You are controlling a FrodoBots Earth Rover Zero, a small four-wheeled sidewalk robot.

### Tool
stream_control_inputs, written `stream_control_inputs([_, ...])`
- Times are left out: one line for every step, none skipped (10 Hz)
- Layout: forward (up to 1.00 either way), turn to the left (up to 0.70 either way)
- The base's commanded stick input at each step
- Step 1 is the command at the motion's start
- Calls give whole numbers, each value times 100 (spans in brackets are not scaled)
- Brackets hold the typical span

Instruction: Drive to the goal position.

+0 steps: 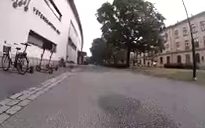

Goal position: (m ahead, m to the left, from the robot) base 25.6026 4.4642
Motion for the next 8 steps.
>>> stream_control_inputs([70,-28])
stream_control_inputs([70,-28])
stream_control_inputs([70,-28])
stream_control_inputs([70,-27])
stream_control_inputs([70,-12])
stream_control_inputs([70,0])
stream_control_inputs([70,0])
stream_control_inputs([70,0])
